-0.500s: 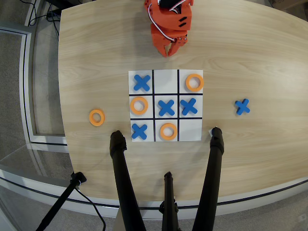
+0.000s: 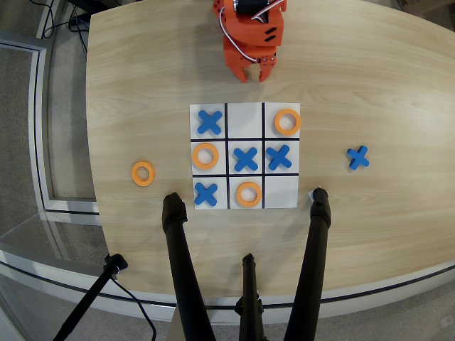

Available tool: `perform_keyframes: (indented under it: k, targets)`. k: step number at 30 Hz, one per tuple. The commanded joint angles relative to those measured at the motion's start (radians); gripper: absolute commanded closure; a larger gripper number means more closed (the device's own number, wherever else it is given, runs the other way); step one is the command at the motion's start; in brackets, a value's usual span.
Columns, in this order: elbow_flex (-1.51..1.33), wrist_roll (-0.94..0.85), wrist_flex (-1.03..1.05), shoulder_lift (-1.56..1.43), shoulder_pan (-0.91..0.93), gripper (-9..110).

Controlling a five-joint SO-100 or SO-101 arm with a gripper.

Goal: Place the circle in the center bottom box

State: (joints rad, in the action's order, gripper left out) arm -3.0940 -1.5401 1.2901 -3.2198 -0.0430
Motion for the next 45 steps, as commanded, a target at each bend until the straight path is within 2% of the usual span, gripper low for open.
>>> perform_keyframes:
  k: [1,10,15,24,29,45]
  targets:
    - [0.189,0.034,-0.029,0.144,0.048,89]
    - [1.077,0.204,-0.078,0.916,0.262,89]
    - [1.388,0.193,-0.155,1.304,0.379,89]
    - [1.586,0.057,-0.321,1.789,0.549,86]
    - [1.709,0.044,-0.364,1.980,0.598,86]
    - [1.879,0.015,-0.411,2.177,0.588,86]
